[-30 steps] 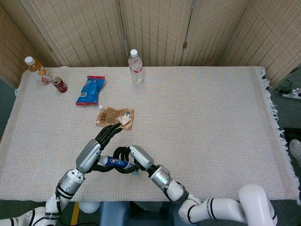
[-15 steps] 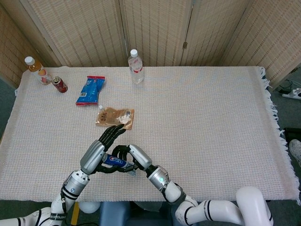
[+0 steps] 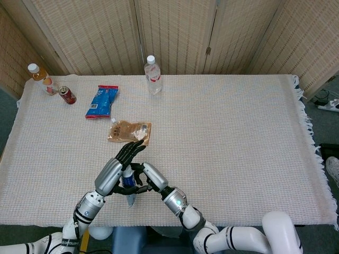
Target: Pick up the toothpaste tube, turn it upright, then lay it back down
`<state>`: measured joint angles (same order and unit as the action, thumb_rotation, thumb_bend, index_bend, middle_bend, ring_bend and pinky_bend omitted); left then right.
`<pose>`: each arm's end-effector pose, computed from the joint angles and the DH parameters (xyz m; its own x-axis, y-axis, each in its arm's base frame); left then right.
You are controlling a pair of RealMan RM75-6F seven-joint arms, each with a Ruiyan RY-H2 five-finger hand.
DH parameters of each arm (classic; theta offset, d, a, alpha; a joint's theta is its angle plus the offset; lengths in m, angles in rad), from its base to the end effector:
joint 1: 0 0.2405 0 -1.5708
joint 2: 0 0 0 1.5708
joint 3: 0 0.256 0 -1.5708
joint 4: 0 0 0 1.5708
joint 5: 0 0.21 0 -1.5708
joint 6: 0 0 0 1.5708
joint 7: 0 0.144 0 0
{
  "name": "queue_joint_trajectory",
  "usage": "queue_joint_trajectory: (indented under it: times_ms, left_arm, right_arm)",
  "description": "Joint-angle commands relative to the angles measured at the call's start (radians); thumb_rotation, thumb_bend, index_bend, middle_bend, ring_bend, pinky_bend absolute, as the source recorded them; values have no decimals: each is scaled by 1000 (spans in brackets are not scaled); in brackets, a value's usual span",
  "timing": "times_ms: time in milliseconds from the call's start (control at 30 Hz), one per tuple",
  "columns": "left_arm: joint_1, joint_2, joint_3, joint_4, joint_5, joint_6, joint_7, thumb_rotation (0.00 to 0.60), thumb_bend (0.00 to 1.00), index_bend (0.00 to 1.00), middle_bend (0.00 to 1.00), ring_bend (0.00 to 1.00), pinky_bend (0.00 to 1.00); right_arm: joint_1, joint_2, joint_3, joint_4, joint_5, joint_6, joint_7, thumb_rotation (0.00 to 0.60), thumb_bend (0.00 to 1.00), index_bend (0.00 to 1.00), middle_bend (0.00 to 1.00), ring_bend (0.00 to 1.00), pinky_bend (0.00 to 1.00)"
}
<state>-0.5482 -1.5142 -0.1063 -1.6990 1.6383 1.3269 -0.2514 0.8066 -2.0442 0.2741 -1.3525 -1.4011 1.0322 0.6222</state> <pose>-0.1088 0.2589 0.0276 -0.1745 0.2858 0.9423 0.7883 -0.5328 0.3076 0.0023 -0.2738 -0.1177 -0.5138 -0.6497 0.5603 -0.6185 -0.1720 -0.7667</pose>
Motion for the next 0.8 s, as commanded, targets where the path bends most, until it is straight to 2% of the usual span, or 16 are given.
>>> queue_joint_trajectory:
  times_ms: [33,200,300,433,567,667,800]
  left_arm:
    - [1,7,-3,4,-2,3,2,57,117,0,35,0,0]
    - [9,53,-12,5,-11,14,-15,60,118,0,35,0,0]
    - [17,86,-11,7,-14,20,-15,60,118,0,35,0,0]
    - [29,127,-3,15,-22,19,-8,57,117,0,35,0,0]
    - [45,157,8,22,-35,18,6,60,119,0,35,0,0]
    - [55,172,14,22,-43,19,12,56,118,0,35,0,0]
    - [65,193,21,16,-53,14,37,55,118,0,35,0,0]
  right_arm:
    - [-5,14,-9,-6,-2,-6,-8,600,715,906,743,789,640]
    - [-14,80,-26,-25,-7,-25,-72,600,715,906,744,774,640]
    - [-10,140,-30,-36,-5,-43,-174,600,715,907,743,775,640]
    - [20,246,-34,-48,13,-113,-389,600,716,906,744,784,640]
    - [64,369,-34,-114,94,-228,-618,600,717,907,743,790,640]
    - [93,421,-42,-145,166,-270,-788,600,718,906,735,793,639]
    - [128,440,-60,-169,284,-296,-962,600,717,872,690,757,595]
